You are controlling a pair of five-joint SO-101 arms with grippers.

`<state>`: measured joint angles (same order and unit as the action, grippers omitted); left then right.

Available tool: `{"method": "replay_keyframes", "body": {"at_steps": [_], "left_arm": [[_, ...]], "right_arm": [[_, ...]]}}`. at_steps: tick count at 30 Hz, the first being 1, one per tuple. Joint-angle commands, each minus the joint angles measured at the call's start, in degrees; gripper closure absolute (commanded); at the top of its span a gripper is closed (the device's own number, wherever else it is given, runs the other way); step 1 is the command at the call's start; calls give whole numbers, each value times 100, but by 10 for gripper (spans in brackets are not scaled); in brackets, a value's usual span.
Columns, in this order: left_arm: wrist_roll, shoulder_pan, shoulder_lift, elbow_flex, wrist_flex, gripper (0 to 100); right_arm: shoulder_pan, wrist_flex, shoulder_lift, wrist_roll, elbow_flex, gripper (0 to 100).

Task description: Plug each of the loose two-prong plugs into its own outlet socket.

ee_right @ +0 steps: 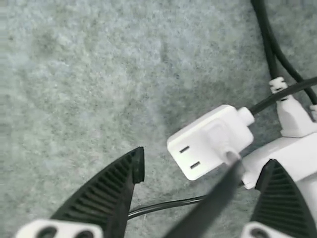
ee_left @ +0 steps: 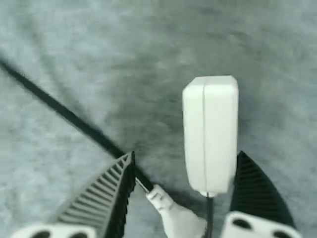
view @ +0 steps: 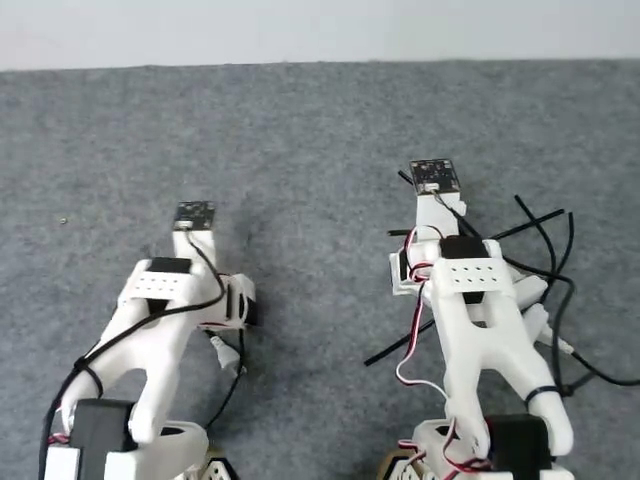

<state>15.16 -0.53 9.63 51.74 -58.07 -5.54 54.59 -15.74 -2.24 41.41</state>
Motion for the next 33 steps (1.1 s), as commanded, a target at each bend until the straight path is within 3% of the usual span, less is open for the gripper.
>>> {"method": "replay_keyframes", "body": {"at_steps": [1, 9, 17, 23, 28, 33], "left_arm": [[-70, -387, 35, -215, -62, 705], [-448, -431, 44, -277, -422, 705], [-440, -387, 255, -1182, -967, 705], [-299, 466, 712, -1402, -1398, 705], [448, 1222, 712, -1323, -1090, 706], [862, 1275, 712, -690, -141, 710]], "right_arm": [[-57, -110, -22, -53, 26, 645], [-57, -127, -22, -62, 26, 645], [-57, -127, -22, -62, 26, 645], [-57, -127, -22, -62, 26, 645], [-48, -127, -31, -62, 26, 645], [-40, -110, -31, -62, 26, 645]]}}
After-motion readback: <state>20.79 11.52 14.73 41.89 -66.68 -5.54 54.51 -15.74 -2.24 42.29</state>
